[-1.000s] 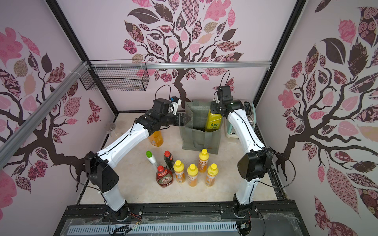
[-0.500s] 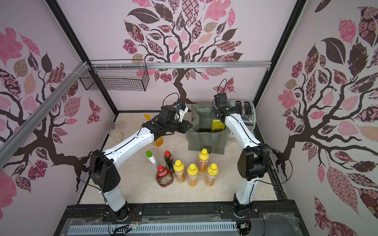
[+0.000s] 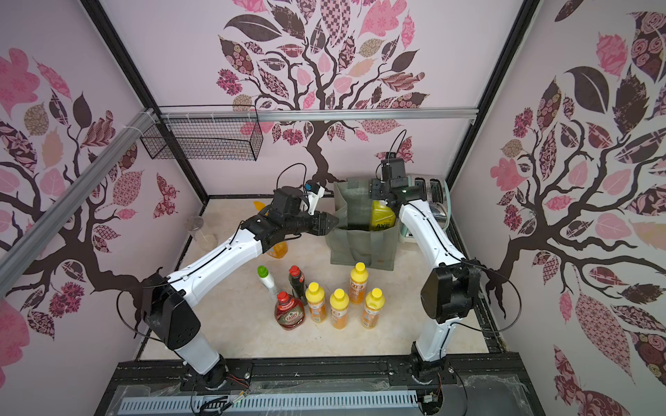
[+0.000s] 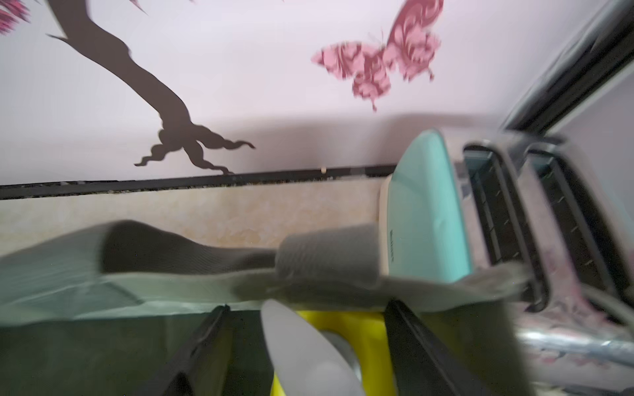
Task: Pack dish soap into the shopping bag
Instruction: Adjust the bottle of dish soap in the shopping bag, then move the shopping bag to the center of the board.
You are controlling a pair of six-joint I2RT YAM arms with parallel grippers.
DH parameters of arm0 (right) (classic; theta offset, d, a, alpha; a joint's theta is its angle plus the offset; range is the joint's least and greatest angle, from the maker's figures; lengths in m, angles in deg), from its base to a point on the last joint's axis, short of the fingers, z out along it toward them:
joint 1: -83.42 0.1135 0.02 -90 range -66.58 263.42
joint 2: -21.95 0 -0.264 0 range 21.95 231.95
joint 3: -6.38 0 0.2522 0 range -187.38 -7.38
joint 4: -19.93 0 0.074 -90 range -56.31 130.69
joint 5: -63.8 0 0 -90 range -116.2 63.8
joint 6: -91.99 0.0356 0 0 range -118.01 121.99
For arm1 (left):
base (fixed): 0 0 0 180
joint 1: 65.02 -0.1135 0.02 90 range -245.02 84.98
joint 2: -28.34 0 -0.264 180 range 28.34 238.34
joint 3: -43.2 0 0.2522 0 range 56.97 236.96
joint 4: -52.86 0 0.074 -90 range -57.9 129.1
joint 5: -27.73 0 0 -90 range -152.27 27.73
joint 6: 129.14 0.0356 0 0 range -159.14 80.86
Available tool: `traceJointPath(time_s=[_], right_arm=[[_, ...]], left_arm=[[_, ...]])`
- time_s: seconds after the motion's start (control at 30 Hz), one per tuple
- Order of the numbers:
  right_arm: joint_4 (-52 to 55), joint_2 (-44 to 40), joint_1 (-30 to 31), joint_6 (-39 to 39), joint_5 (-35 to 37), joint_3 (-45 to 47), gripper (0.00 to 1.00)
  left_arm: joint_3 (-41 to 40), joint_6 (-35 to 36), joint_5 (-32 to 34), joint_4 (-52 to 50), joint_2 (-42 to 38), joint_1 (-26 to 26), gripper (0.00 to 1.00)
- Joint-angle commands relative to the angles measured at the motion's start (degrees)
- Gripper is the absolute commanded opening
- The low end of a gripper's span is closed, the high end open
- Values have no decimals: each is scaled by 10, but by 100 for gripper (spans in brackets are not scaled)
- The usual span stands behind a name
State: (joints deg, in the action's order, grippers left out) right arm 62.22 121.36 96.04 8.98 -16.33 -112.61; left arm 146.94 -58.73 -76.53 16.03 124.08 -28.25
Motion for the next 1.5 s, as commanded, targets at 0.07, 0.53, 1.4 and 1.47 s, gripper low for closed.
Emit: traceJointPath(time_s=[0.07,0.53,1.4,1.47], right_arm=[[61,-93,2,6,-26,-56,99],[96,-184,-31,14,-64,143,100],[95,-124,-46,3,-206,167,0],[95,-121,-38,2,-213,163,0]], left_arm=[[40,4,28,-49,-20,-1,73],[266,2,45,-187,131,4,83],[401,17,147,-280,207,-41,0],[386,21,161,-283,192,-42,0]])
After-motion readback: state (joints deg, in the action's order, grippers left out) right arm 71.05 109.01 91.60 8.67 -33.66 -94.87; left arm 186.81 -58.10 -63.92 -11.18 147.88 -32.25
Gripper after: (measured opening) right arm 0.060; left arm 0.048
